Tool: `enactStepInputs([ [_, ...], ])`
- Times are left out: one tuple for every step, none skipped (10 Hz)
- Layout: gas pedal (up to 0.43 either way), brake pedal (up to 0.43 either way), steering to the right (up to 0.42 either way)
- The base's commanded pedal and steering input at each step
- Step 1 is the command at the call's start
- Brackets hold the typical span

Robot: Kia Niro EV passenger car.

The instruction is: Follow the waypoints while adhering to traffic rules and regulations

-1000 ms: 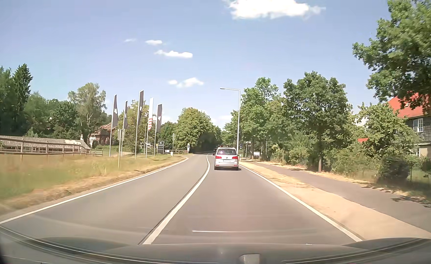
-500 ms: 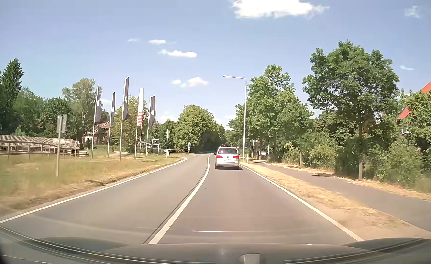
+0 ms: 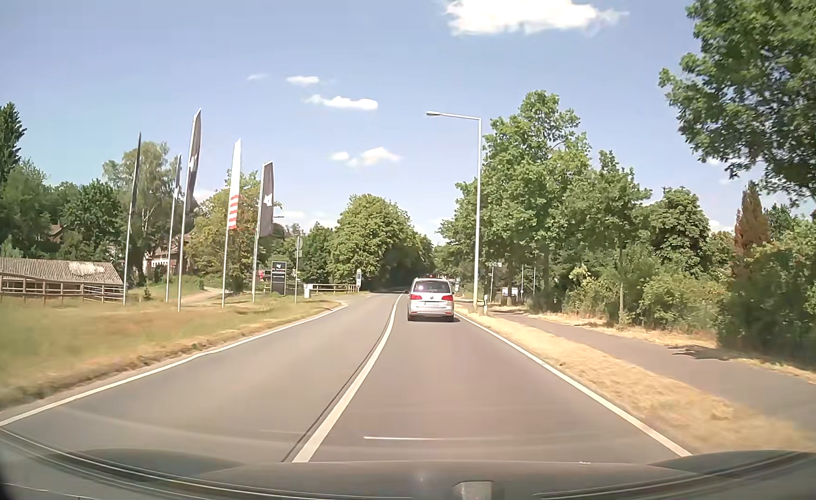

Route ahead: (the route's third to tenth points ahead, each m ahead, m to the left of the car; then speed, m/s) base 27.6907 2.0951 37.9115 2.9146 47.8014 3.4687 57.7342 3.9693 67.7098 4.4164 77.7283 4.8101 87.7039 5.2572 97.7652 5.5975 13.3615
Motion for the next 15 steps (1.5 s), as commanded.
enactStepInputs([
  [0.079,0.030,-0.007],
  [0.079,0.030,-0.007],
  [0.079,0.030,-0.007],
  [0.079,0.030,-0.007],
  [0.079,0.030,-0.006],
  [0.067,0.030,-0.006],
  [0.067,0.030,-0.006],
  [0.059,0.030,-0.006],
  [0.059,0.030,-0.006],
  [0.059,0.030,-0.006],
  [0.059,0.030,-0.006],
  [0.059,0.030,-0.006],
  [0.059,0.030,-0.007],
  [0.059,0.030,-0.006],
  [0.059,0.030,-0.006],
])
